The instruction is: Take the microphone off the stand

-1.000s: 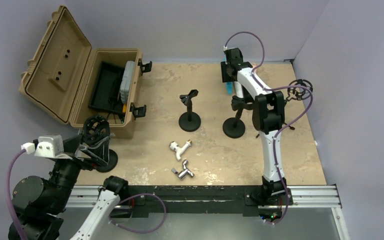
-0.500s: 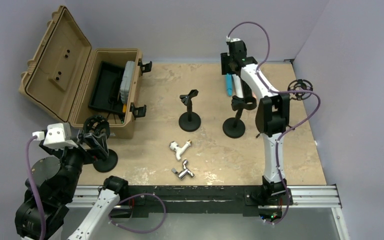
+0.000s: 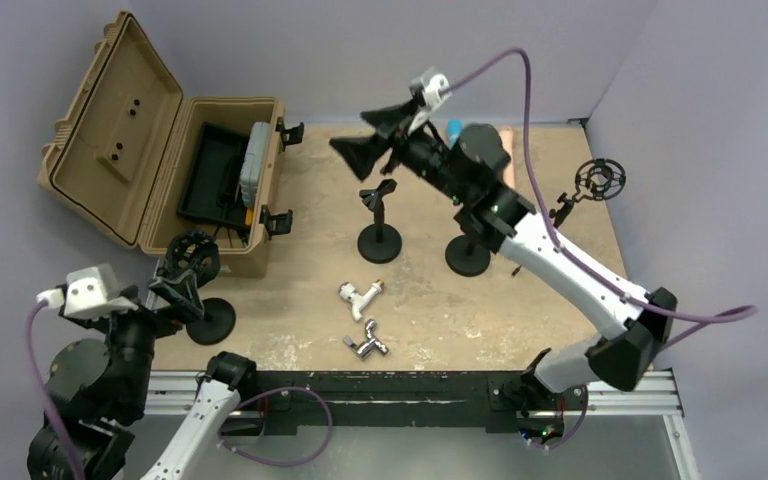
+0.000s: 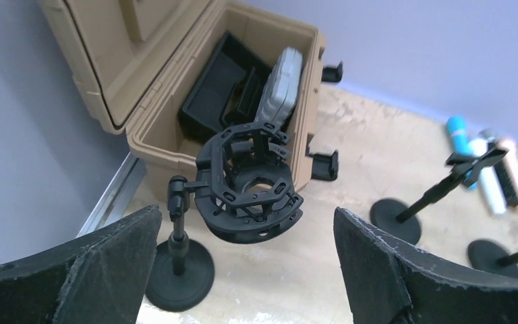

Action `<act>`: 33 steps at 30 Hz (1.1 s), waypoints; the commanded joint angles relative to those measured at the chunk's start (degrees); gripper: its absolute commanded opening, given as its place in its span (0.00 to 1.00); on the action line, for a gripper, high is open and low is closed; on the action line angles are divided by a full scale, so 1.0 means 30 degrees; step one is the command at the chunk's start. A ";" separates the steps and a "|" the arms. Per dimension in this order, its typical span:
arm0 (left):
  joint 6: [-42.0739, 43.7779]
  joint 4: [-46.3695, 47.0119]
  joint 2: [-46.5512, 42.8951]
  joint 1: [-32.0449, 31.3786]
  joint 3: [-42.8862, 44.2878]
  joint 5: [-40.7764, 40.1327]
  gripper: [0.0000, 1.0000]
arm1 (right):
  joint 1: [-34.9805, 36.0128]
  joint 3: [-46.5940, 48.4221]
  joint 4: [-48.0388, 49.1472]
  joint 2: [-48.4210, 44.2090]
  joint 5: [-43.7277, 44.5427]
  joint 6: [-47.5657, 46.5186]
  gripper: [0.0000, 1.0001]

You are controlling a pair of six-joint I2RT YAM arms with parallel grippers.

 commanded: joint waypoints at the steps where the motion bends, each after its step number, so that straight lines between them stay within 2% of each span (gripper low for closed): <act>1: -0.0947 0.1782 -0.1896 -0.0024 0.0498 -0.1014 0.95 | 0.1787 -0.4916 1.0803 -0.1048 -0.6376 0.3431 0.82; 4: -0.1048 0.2069 -0.2834 -0.0028 0.0611 -0.0978 0.93 | 0.4188 -0.4970 1.2670 0.0206 -0.6749 0.3242 0.85; 8: -0.0982 0.1811 -0.3576 -0.0028 0.1027 -0.1452 0.92 | 0.7446 -0.3000 1.1472 0.2759 -0.5168 0.1203 0.88; 13: -0.0765 0.1419 -0.4117 -0.0028 0.1299 -0.1895 0.91 | 0.9388 -0.0799 1.0273 0.5449 -0.2810 0.0391 0.88; 19: -0.0237 0.1271 -0.3801 -0.0028 0.1200 -0.1423 0.91 | 1.0346 0.2504 0.7860 0.8267 -0.0813 0.0092 0.84; 26: -0.0435 0.1546 -0.3945 -0.0028 0.0735 -0.1188 0.91 | 1.0824 0.5041 0.5678 1.0227 0.2940 -0.0205 0.83; 33: -0.0383 0.1468 -0.3994 -0.0028 0.0624 -0.1282 0.91 | 1.1058 0.6067 0.4705 1.1420 0.1113 -0.1291 0.76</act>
